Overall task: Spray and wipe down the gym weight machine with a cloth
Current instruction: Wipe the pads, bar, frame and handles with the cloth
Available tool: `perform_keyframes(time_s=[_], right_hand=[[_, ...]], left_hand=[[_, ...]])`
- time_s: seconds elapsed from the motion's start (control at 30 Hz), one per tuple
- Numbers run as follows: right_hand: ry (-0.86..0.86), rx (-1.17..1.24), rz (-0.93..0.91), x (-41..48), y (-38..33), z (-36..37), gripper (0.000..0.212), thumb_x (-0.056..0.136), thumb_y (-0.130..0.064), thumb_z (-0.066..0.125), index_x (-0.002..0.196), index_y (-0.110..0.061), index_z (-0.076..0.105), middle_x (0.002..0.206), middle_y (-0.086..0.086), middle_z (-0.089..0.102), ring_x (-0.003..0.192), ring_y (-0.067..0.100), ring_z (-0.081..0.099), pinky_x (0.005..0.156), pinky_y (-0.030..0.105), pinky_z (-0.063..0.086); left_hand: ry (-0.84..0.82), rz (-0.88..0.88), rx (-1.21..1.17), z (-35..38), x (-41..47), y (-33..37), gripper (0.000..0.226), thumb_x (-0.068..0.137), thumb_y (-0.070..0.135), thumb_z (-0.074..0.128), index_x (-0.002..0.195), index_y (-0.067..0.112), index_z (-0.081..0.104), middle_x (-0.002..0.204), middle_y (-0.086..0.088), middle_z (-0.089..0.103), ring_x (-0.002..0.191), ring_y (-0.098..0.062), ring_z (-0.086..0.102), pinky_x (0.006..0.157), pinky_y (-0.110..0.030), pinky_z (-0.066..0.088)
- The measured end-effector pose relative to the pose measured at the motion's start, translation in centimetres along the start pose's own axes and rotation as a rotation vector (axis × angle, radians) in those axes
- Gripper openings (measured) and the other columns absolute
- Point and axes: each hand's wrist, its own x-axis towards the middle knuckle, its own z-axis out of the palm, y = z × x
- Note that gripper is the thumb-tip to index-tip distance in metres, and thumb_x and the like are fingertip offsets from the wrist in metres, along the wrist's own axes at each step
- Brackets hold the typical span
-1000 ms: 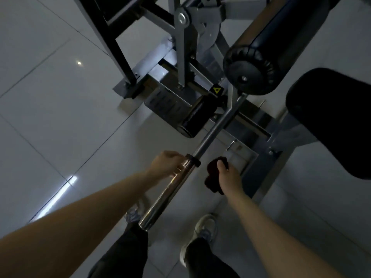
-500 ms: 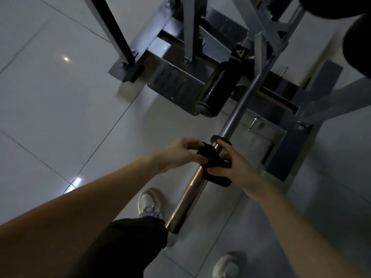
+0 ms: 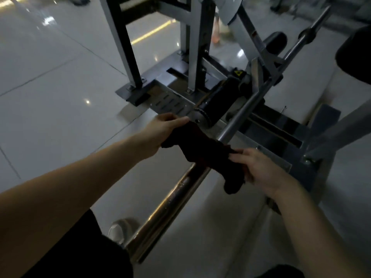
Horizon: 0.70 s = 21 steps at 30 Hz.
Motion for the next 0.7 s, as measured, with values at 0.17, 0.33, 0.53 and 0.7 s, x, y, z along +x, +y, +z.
perform_keyframes(time_s=[0.17,0.33,0.53,0.7], right_hand=[[0.157,-0.163,0.009,2.1,3.5,0.6,0.029,0.104,-0.029,0.054,0.093,-0.004,0.063,0.077,0.016,0.063,0.061,0.028,0.061,0.057,0.033,0.049],[0.449,-0.394,-0.175,2.5,5.4,1.0,0.017,0.101,-0.029,0.058,0.087,-0.019,0.058,0.089,0.008,0.068,0.076,0.027,0.068,0.074,0.048,0.06],[0.244,-0.17,-0.107,1.1,4.0,2.4,0.024,0.102,-0.029,0.055,0.098,-0.008,0.065,0.092,0.012,0.072,0.075,0.024,0.074,0.07,0.041,0.064],[0.244,0.021,-0.076,2.6,4.7,2.5,0.036,0.1,-0.034,0.059,0.113,-0.001,0.065,0.106,0.018,0.071,0.089,0.03,0.075,0.072,0.04,0.064]], left_hand=[[0.297,0.133,0.604,1.2,0.7,-1.2,0.035,0.089,0.05,0.072,0.095,0.016,0.064,0.1,-0.006,0.066,0.095,-0.023,0.062,0.079,-0.036,0.055],[0.02,0.035,0.669,6.3,-1.1,-1.0,0.047,0.087,0.065,0.066,0.097,0.02,0.069,0.098,-0.004,0.067,0.09,-0.019,0.064,0.08,-0.037,0.056],[-0.137,-0.149,0.716,10.1,1.1,-2.2,0.039,0.083,0.044,0.079,0.109,0.018,0.065,0.106,-0.004,0.07,0.093,-0.018,0.07,0.081,-0.03,0.057],[-0.333,-0.353,0.456,9.6,1.1,-1.2,0.037,0.091,0.034,0.07,0.114,0.005,0.064,0.102,-0.012,0.073,0.087,-0.024,0.074,0.081,-0.037,0.06]])
